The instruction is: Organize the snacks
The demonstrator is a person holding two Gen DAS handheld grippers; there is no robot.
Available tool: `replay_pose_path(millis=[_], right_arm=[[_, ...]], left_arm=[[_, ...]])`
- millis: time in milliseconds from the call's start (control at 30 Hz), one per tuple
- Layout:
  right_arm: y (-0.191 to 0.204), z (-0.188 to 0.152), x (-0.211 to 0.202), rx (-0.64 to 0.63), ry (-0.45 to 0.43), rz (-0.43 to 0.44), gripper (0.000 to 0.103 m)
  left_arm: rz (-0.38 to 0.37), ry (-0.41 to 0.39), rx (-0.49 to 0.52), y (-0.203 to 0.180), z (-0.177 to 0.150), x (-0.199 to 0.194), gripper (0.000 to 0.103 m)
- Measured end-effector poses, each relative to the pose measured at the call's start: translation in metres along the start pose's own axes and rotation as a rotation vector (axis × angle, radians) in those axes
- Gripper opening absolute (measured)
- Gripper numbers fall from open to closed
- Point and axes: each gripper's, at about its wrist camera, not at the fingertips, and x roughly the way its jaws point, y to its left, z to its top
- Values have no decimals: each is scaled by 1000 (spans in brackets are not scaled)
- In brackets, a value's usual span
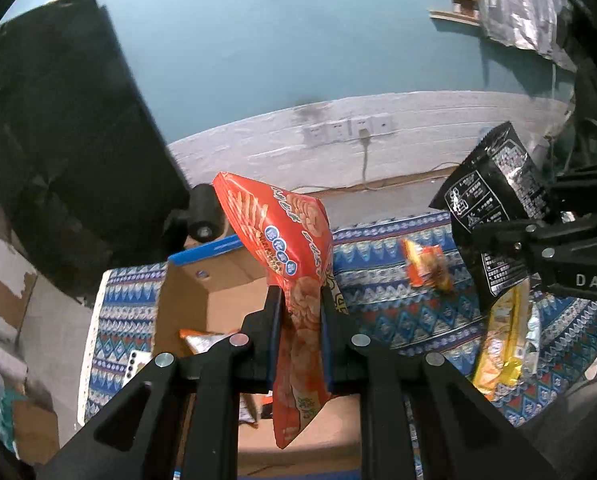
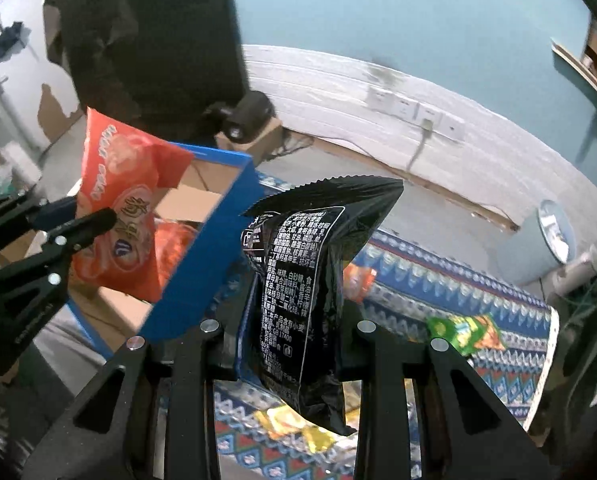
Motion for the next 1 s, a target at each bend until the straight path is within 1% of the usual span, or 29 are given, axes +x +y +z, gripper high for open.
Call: replay_pose_path(millis=[100,267,533,667,867,1000], right_arm=[[20,10,7,-24,0,19,28],[53,27,22,-67,5,51,28],[94,45,53,-118,40,101,28],[112,47,72,-139,72,113,28],[135,48,98,-146,123,162,28],[143,48,108,-146,140,168,29]], left_arm=[[22,8,-17,15,-6,3,17],[38,25,-50,39,-17,8,17],[71,75,-104,75,-36,25,17],[85,110,-127,88,-46,36,17],[97,149,-155,103,-59,48,17],[112,177,-157,107,-64,54,19]])
